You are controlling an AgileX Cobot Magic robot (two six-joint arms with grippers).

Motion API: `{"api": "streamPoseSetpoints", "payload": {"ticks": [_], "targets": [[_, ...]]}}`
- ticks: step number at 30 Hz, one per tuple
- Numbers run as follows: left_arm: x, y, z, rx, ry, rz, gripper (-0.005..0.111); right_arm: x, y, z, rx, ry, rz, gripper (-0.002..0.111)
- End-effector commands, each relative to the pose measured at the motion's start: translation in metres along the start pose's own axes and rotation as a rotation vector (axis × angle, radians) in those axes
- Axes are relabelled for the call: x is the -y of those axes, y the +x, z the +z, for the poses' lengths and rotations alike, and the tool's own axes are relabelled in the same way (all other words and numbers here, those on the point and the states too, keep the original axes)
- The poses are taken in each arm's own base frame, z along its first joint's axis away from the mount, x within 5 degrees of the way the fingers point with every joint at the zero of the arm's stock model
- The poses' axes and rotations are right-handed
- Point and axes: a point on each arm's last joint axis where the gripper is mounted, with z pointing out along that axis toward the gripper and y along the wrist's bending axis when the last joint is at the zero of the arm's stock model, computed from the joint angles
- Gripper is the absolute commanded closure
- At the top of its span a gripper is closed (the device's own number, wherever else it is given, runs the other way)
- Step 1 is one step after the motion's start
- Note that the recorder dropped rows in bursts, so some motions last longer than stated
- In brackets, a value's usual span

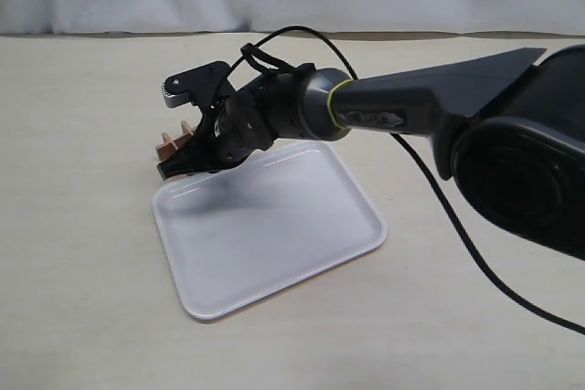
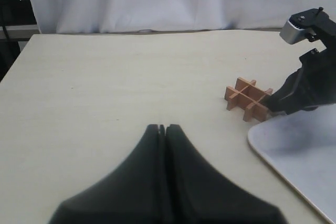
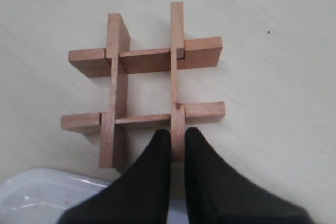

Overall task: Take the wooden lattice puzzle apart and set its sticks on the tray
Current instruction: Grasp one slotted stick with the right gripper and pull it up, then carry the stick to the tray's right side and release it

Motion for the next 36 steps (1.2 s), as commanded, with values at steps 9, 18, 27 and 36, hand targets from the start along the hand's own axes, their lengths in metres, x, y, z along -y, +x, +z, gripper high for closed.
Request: {"api": "streamPoseSetpoints", "payload": {"ticks": [9, 18, 27, 36], "targets": [[0.000, 0.000, 0.000, 0.009, 0.001, -0.001, 0.107, -0.001, -0.029, -0.060, 0.008, 0.011, -0.055, 0.104], [0.000, 0.000, 0.000, 0.009, 0.001, -0.001, 0.107, 0.004, -0.013, -0.107, -0.137, 0.033, -0.170, 0.104], [0.000, 0.000, 0.000, 0.007, 0.000, -0.001, 0.107, 0.018, 0.022, -0.171, -0.164, 0.066, -0.212, 0.104], [0.000, 0.000, 0.000, 0.007, 0.000, -0.001, 0.107, 0.072, 0.076, -0.179, -0.231, 0.130, -0.091, 0.104]]}}
